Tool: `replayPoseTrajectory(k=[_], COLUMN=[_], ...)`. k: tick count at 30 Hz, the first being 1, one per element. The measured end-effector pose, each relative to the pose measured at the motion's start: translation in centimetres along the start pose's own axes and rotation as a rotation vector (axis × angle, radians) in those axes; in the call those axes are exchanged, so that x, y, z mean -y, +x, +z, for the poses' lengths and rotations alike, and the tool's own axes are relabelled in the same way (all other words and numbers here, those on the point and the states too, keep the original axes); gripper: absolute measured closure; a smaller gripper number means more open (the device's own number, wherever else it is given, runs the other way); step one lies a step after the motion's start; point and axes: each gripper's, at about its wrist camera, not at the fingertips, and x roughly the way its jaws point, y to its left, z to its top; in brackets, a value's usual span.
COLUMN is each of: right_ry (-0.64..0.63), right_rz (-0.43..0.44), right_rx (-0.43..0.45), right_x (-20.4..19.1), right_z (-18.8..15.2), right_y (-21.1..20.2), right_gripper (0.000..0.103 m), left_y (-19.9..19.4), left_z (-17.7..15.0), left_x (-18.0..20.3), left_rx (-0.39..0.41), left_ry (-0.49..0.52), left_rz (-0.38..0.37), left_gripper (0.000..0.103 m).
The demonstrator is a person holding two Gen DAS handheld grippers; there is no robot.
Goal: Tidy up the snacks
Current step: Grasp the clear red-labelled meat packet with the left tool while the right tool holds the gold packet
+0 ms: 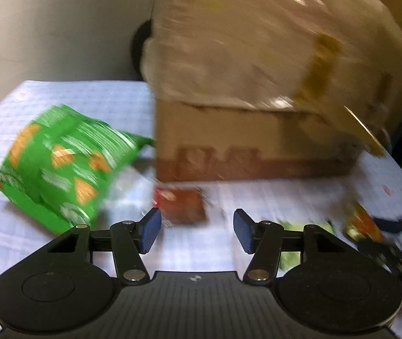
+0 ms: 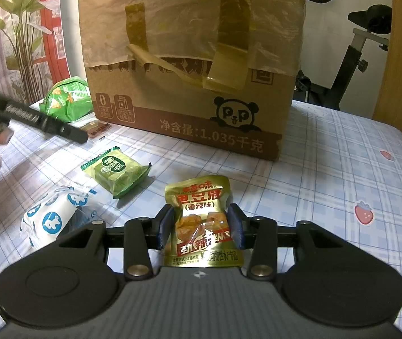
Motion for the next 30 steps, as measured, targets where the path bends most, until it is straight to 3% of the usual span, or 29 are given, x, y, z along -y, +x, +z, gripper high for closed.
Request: replayPoseTrajectory(k=[3,6,17,26,30], right_ry=[0.0,0.0,-0.003,-0.003,-0.003], right_rz=[0.0,0.0,0.0,0.0,0.001], right_rx=[0.0,0.0,0.0,0.0,0.001], right_x=[0.0,0.0,0.0,0.0,0.0], right_z=[0.0,0.0,0.0,0.0,-0.1], right_y=[0.0,0.0,0.0,0.0,0.0], right_gripper=[0.058,0.058,0.058,0.058,0.058], left_y=[1.3,2.3,1.1,-0.9,-1.3], left_z=[0.8,1.0,-0.5,-1.9,-0.6], left_x=[-1.0,-1.6,-0.1,3.0,2.4], left_rx=[-0.009,-0.023,-0.046,-0.085,-0.035], left_ry=[0.007,-0.002,-0.017,0.033,0.04], left_rz=[0.039,0.026,-0.078,-0.231,-0.173], left_gripper=[0.044,0.043,0.041,0.041,0.041])
